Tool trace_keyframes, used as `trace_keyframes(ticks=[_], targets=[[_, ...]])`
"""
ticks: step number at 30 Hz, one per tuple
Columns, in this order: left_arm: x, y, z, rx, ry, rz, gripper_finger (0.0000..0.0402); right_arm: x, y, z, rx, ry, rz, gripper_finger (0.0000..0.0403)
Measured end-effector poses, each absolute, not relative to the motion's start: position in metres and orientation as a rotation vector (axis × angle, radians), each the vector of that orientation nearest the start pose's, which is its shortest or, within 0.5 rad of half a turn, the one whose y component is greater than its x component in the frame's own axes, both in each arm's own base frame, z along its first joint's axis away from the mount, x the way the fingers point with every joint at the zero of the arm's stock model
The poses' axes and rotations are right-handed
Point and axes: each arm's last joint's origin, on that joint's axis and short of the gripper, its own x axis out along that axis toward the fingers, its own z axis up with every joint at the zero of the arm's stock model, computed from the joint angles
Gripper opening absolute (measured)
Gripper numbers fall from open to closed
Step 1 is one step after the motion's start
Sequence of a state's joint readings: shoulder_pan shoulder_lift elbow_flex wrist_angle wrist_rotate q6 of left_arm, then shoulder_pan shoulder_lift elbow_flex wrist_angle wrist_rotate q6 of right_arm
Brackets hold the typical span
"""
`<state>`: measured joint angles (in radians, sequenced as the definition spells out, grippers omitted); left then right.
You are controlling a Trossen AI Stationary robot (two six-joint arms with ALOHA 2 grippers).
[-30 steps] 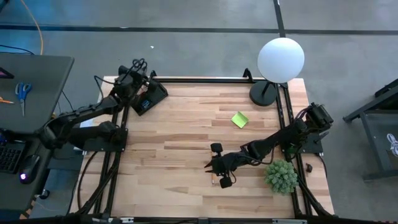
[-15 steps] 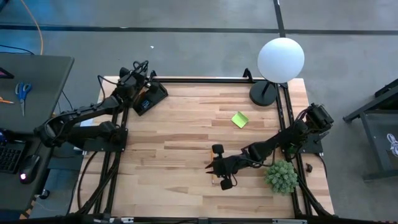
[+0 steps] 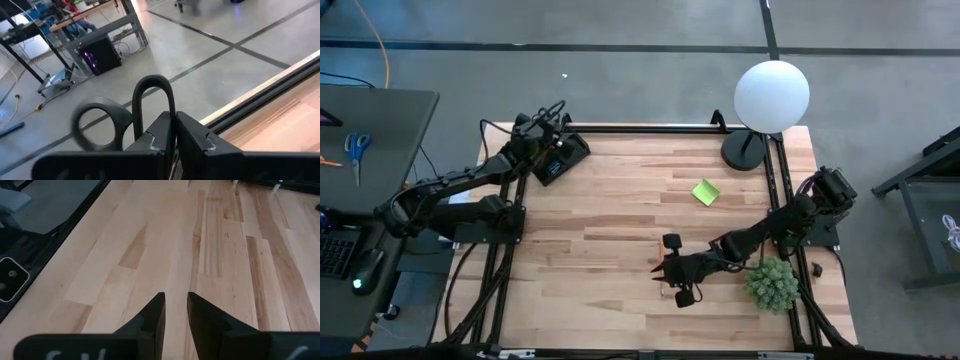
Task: Pick and place office supplies into organizer
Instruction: Put the black scissors into the top left section of the desk organizer
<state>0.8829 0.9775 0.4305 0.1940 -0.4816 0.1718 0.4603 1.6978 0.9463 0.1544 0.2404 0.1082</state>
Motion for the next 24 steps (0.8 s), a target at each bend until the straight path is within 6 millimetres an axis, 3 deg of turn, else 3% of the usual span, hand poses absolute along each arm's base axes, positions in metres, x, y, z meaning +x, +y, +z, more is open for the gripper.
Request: trace_keyframes(ticks=[18,24], targets=[[0.1160,0.1619,0.2093,0.054,0.542,1.295,0.0113,0.3202,0.1499,0.1898,-0.112,0.551,0.168,0.0073],[0.1161,0.1615,0.2084,0.046,0.548,1.280,0.0124,0.3202,0.1498,0.1898,-0.117,0.550,0.169,0.0073]])
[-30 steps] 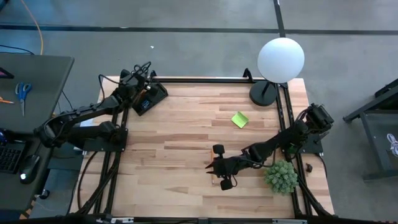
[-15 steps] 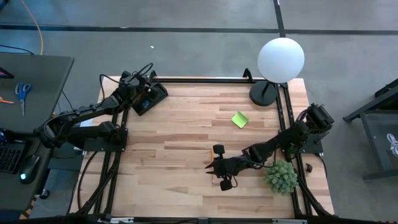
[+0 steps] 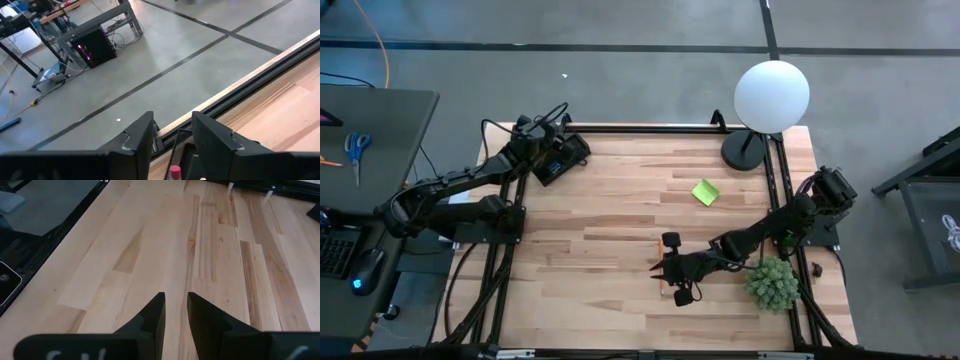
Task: Pick and place office supplies into organizer
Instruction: Put the black scissors into the top left section of the desk organizer
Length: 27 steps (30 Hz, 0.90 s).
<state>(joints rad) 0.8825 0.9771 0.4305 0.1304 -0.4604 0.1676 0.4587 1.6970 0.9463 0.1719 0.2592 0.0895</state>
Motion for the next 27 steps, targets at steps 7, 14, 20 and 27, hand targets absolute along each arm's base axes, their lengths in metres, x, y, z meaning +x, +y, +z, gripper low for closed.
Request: trace_keyframes(ticks=[7,14,20,27], targets=[[0.118,0.160,0.206,-0.015,0.523,1.189,0.0123,0.320,0.149,0.190,-0.132,0.548,0.158,0.0073],[0.124,0.158,0.207,0.033,0.523,0.988,0.0115,0.321,0.147,0.190,-0.149,0.540,0.096,0.0073],[0.140,0.149,0.222,0.161,0.583,0.867,0.0102,0.321,0.146,0.190,-0.167,0.538,0.088,0.0073],[0.169,0.122,0.257,0.251,0.706,0.752,0.0085,0.322,0.140,0.187,-0.168,0.572,0.090,0.0073]])
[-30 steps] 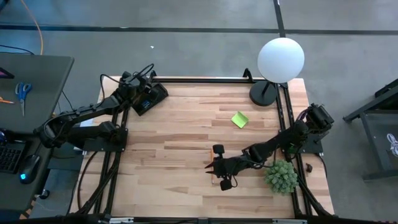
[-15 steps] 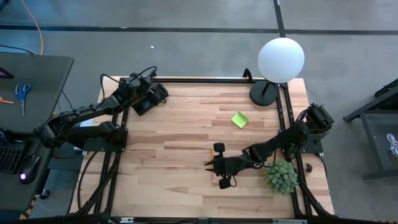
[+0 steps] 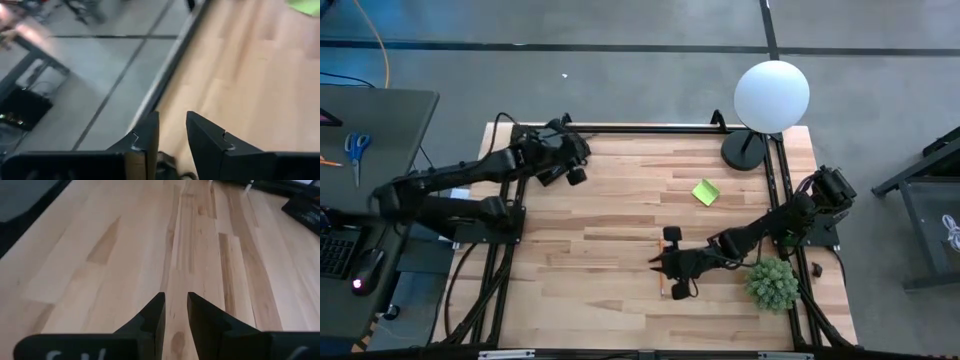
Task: Pick and place office supplies into organizer
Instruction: Put the black scissors into the top left section of the desk organizer
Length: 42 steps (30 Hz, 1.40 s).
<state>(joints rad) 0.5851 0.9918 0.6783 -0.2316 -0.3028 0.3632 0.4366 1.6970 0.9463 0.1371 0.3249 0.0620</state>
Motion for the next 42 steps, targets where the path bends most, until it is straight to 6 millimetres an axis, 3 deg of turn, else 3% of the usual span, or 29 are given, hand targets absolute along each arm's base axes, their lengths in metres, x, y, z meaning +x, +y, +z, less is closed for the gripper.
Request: trace_keyframes(ticks=[4,7,11,17,23,34,42], targets=[[0.187,0.111,0.261,0.245,0.865,0.634,0.0075,0.320,0.139,0.185,-0.197,0.604,0.097,0.0073],[0.203,0.111,0.252,0.185,1.018,0.565,0.0069,0.320,0.139,0.184,-0.207,0.616,0.097,0.0073],[0.224,0.120,0.226,0.122,1.277,0.452,0.0067,0.320,0.139,0.183,-0.218,0.619,0.101,0.0073],[0.245,0.135,0.188,0.211,1.639,0.379,0.0067,0.318,0.138,0.182,-0.231,0.642,0.102,0.0073],[0.259,0.150,0.169,0.275,1.658,0.400,0.0067,0.314,0.136,0.174,-0.233,0.639,0.096,0.0073],[0.245,0.179,0.165,0.216,1.665,0.435,0.0072,0.294,0.127,0.144,-0.179,0.567,0.089,0.0073],[0.242,0.191,0.151,0.185,1.704,0.453,0.0158,0.302,0.131,0.155,-0.263,0.514,0.126,0.0073]])
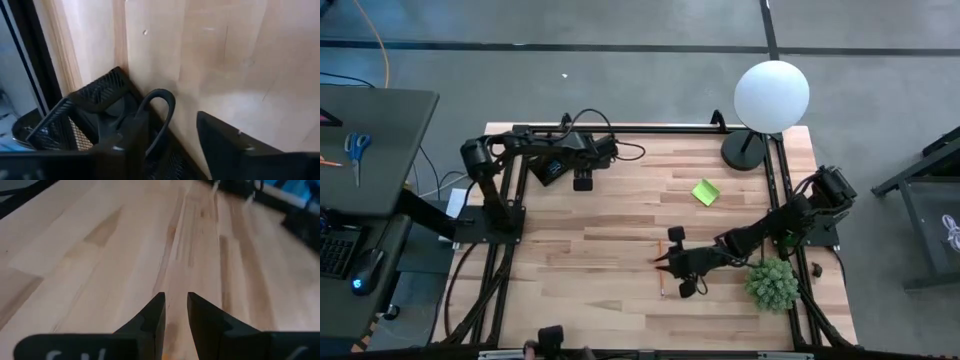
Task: Pick and place office supplies into organizer
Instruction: Put the black scissors into the top left section of the desk organizer
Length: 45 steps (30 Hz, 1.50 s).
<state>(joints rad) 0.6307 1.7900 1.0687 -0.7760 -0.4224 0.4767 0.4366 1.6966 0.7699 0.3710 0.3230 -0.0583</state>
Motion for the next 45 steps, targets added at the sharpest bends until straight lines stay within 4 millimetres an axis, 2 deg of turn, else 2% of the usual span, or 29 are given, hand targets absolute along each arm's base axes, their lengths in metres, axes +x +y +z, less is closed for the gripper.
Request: trace_keyframes(ticks=[6,12,17,25,27,32,37,40,45], targets=[[0.237,0.201,0.140,0.162,1.739,0.453,0.0211,0.318,0.137,0.182,-0.436,0.419,0.116,0.0073],[0.229,0.216,0.137,0.125,1.724,0.509,0.0210,0.329,0.134,0.197,-0.485,0.398,0.117,0.0073],[0.228,0.222,0.137,0.112,1.689,0.527,0.0164,0.331,0.124,0.192,-0.431,0.456,0.138,0.0073],[0.232,0.217,0.135,0.101,1.669,0.477,0.0019,0.331,0.115,0.186,-0.383,0.530,0.130,0.0073],[0.236,0.214,0.138,0.110,1.654,0.491,0.0009,0.331,0.115,0.186,-0.383,0.530,0.129,0.0073],[0.246,0.200,0.139,0.150,1.666,0.456,0.0014,0.331,0.114,0.186,-0.382,0.531,0.127,0.0073],[0.266,0.190,0.158,0.222,1.678,0.488,0.0008,0.331,0.113,0.186,-0.395,0.530,0.131,0.0073],[0.281,0.191,0.184,0.251,1.619,0.540,0.0003,0.331,0.113,0.186,-0.397,0.530,0.131,0.0073],[0.302,0.193,0.231,0.186,1.492,0.531,0.0003,0.331,0.114,0.185,-0.398,0.538,0.140,0.0073]])
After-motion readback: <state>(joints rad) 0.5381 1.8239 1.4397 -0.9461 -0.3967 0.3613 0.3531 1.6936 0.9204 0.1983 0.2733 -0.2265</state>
